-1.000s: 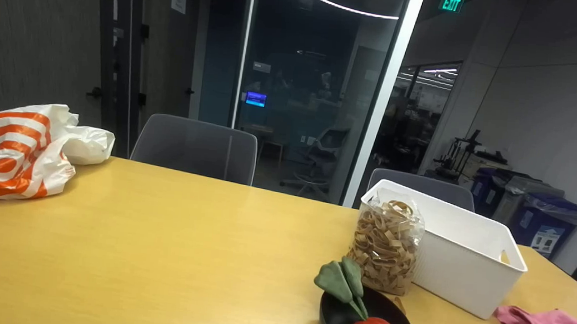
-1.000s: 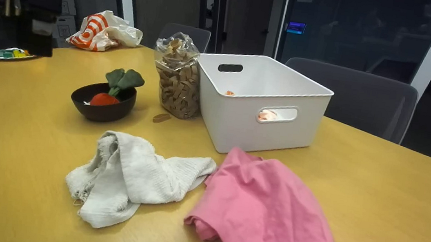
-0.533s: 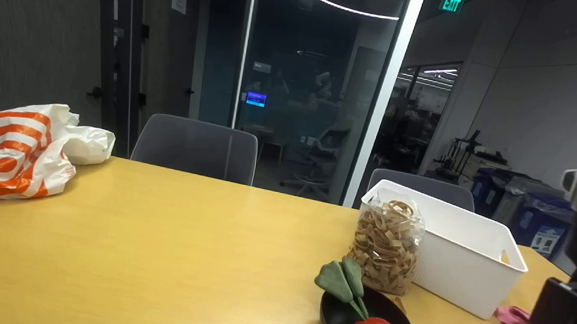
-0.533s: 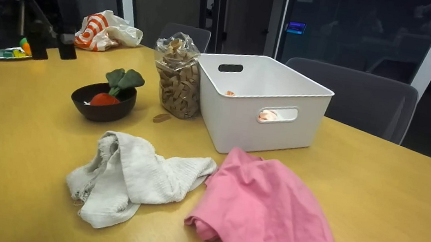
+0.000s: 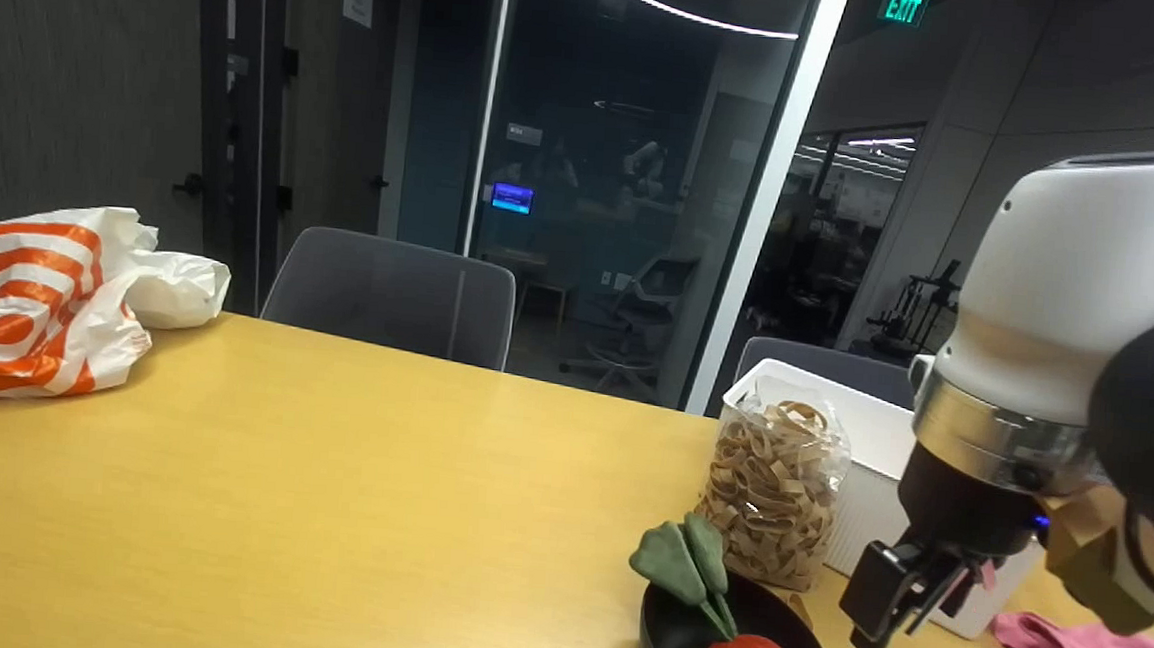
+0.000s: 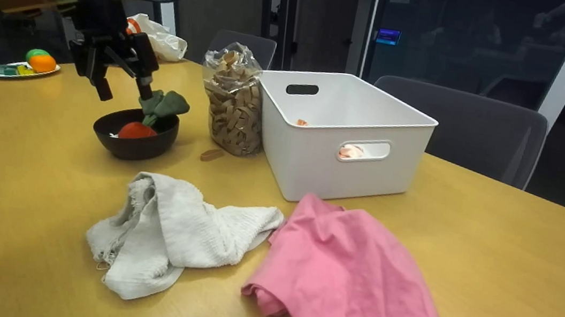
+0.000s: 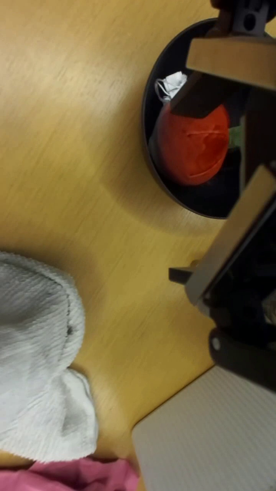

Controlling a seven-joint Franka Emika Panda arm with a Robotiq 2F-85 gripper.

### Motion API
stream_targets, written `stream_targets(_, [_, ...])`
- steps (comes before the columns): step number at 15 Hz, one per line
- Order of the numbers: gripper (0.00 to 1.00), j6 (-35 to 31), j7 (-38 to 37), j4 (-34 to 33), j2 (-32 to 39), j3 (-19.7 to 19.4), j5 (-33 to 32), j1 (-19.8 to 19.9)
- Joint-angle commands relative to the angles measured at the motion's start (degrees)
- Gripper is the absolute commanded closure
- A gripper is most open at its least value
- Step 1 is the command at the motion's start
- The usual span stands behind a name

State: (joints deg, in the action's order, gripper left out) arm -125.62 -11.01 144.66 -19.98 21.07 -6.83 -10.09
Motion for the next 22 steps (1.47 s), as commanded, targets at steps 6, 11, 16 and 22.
stream_targets(6, [0.0, -8.8, 2.0, -9.0, 14.3, -1.7, -0.1, -3.0])
stream_targets(11, [0.0, -10.9, 2.6, -9.1, 20.3, -1.6, 0.2, -5.3])
stream_targets(16, [0.0, -12.4, 3.1, -8.3, 23.2, -2.1, -1.3, -6.5])
stream_targets(22, [0.5, -13.7, 7.8, -7.4, 23.1, -2.4, 0.2, -6.3])
